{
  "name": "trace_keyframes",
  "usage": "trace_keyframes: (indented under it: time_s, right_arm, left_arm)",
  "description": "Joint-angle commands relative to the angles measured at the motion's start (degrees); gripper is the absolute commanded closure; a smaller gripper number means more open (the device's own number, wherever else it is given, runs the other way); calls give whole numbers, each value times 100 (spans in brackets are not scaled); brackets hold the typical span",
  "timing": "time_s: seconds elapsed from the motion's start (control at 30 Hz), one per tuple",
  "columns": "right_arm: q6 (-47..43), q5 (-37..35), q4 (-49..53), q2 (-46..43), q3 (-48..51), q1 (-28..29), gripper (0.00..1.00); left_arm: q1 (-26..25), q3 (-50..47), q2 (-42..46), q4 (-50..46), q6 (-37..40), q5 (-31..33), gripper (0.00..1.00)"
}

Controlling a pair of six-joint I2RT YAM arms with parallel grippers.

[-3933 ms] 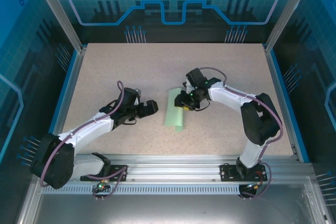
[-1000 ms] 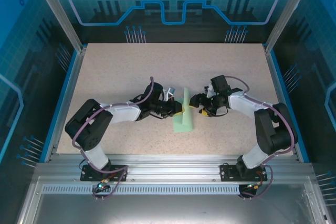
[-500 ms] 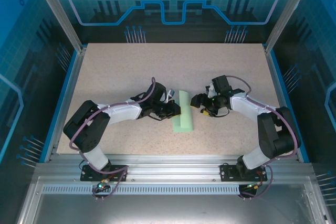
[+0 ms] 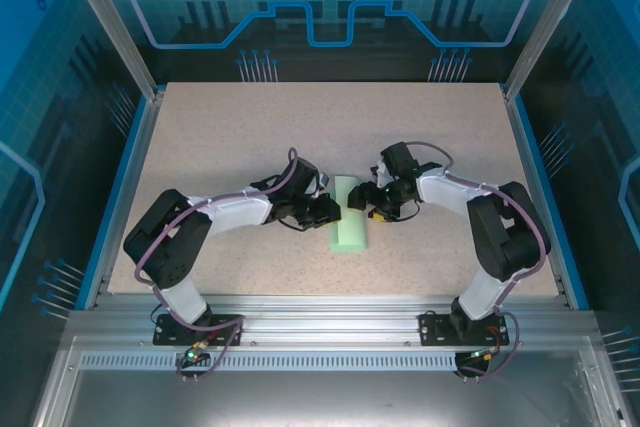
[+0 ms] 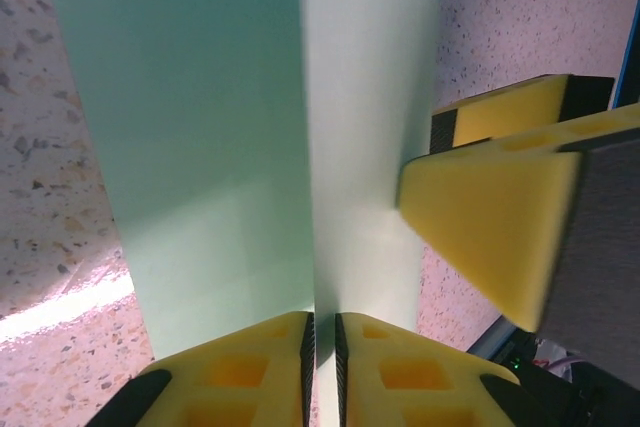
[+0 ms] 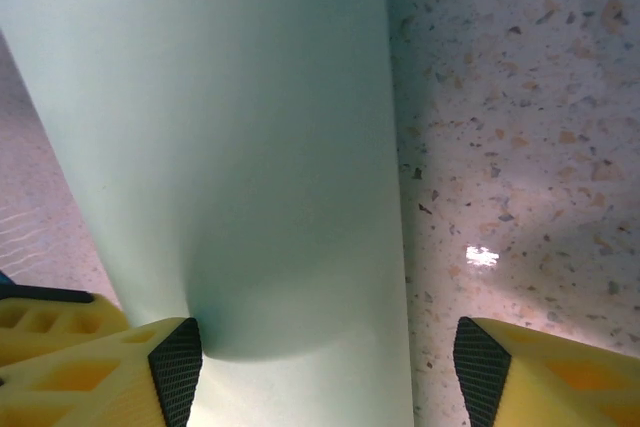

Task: Fold a paper plane with a square sheet of paper (pick it up from the middle)
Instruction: First fold in half a square sheet of paper at the center of the table.

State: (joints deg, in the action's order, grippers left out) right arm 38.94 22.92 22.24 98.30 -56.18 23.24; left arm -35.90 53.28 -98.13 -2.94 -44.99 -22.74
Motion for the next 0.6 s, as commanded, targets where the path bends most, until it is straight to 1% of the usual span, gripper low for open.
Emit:
trace_keyframes:
  time_s: [0.0, 0.07, 0.17, 0.2, 0.3, 0.33, 0.47, 0.57]
  right_arm:
    - [-125, -194, 259, 170, -210, 118, 31]
    - [-119, -210, 256, 216, -211, 132, 32]
    - [-65, -200, 199, 252, -177, 132, 34]
    - [-41, -199, 175, 266, -166, 141, 34]
    - [68, -217, 99, 276, -153, 158, 34]
    - [123, -237, 79, 282, -148, 169, 34]
    - [235, -290, -17, 301, -199, 271, 35]
    - [214, -394, 69, 370, -346, 409, 35]
  left_arm:
    - [-17, 190, -100, -326, 191, 127, 81]
    - [-22, 209, -93, -418, 236, 199, 79]
    - [-22, 214, -60, -453, 252, 218, 74]
    - [-22, 219, -35, -476, 262, 226, 70]
    - [-22, 174, 174, -599, 259, 412, 53]
    - [-16, 113, 326, -619, 234, 547, 49]
    - [3, -261, 1020, -757, 32, 1296, 41]
    - [68, -430, 1356, -970, -107, 1721, 41]
